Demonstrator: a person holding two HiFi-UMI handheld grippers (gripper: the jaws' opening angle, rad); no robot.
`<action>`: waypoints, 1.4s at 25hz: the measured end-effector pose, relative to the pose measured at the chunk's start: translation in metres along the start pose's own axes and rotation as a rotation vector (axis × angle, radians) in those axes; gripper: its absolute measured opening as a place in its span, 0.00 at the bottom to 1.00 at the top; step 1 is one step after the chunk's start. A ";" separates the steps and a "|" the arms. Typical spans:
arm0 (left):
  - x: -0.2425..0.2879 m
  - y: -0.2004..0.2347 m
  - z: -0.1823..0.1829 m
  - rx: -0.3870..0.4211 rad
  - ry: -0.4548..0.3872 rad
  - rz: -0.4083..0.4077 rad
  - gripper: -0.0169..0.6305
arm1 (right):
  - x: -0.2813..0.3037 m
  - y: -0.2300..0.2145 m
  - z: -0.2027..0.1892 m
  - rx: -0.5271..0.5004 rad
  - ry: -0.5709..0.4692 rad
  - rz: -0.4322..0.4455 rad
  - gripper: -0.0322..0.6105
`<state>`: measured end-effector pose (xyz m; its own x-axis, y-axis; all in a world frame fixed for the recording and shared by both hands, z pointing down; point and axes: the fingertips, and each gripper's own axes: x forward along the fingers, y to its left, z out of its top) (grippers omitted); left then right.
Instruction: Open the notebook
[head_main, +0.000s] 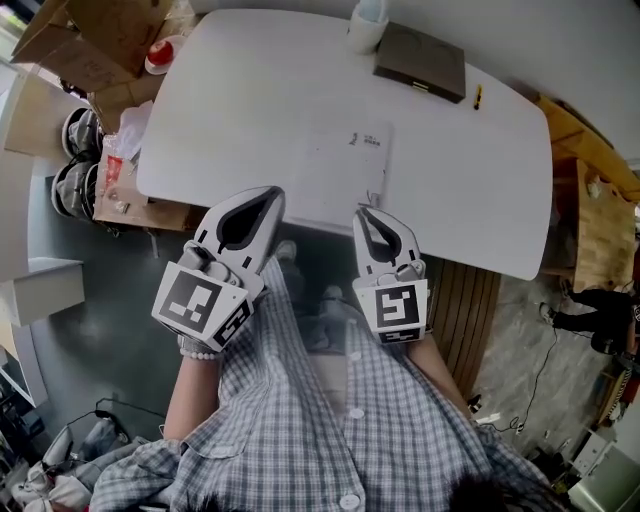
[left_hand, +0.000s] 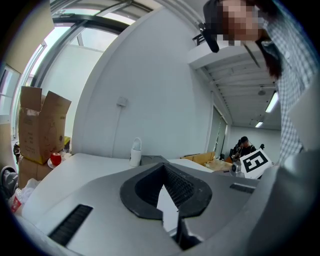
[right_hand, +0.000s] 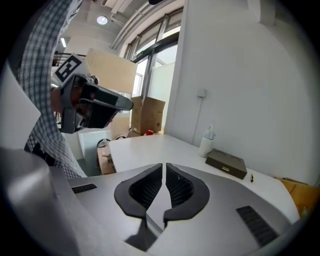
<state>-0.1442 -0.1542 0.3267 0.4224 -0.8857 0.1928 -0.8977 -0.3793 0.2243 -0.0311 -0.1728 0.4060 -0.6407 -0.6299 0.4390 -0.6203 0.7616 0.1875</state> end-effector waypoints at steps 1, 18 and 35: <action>0.001 0.004 0.000 -0.001 0.003 -0.003 0.04 | 0.005 0.003 -0.001 -0.010 0.012 0.005 0.09; 0.024 0.041 0.004 -0.004 0.028 -0.082 0.04 | 0.064 0.075 -0.066 -0.292 0.245 0.190 0.13; 0.051 0.070 0.003 -0.007 0.057 -0.177 0.04 | 0.097 0.103 -0.112 -0.454 0.420 0.300 0.18</action>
<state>-0.1862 -0.2269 0.3498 0.5804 -0.7884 0.2038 -0.8079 -0.5260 0.2659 -0.1064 -0.1383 0.5668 -0.4685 -0.3389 0.8158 -0.1331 0.9400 0.3141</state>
